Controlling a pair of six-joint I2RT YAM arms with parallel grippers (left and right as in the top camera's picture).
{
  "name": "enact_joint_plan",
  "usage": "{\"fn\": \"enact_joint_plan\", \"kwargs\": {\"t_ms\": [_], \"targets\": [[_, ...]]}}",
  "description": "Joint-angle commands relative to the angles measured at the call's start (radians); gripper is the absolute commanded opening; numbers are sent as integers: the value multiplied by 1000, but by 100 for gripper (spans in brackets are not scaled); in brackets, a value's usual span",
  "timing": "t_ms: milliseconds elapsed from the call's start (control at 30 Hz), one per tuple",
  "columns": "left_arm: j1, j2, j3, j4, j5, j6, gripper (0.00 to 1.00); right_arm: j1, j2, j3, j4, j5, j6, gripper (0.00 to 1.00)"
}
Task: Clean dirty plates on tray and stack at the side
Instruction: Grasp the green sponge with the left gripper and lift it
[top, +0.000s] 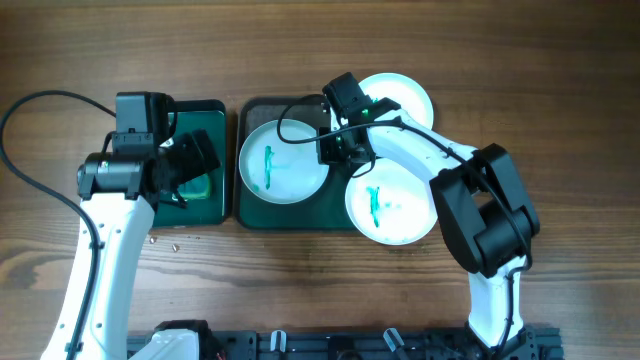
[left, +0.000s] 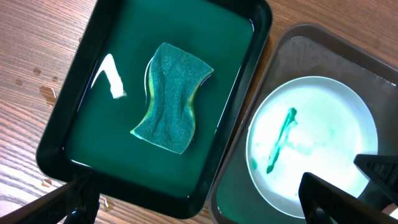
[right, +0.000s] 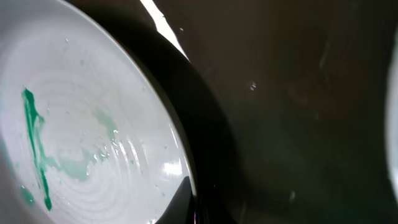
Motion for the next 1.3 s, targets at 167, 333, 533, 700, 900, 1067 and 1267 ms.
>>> {"fn": "enact_joint_plan", "kwargs": {"t_ms": [167, 333, 533, 700, 900, 1067, 1267], "targets": [[31, 158, 16, 31, -2, -5, 100, -2, 32, 0, -65, 113, 42, 4], [109, 291, 16, 56, 45, 38, 87, -2, 32, 0, -65, 114, 39, 4], [189, 398, 16, 111, 178, 164, 71, -2, 32, 0, -63, 114, 36, 4], [184, 454, 15, 160, 259, 265, 66, -2, 32, 0, -57, 114, 31, 4], [180, 509, 15, 191, 222, 260, 50, -2, 32, 0, -57, 114, 28, 4], [181, 533, 15, 196, 169, 231, 45, -2, 32, 0, -57, 114, 28, 4], [180, 533, 15, 219, 170, 231, 4, -2, 32, 0, -56, 114, 28, 4]]}}
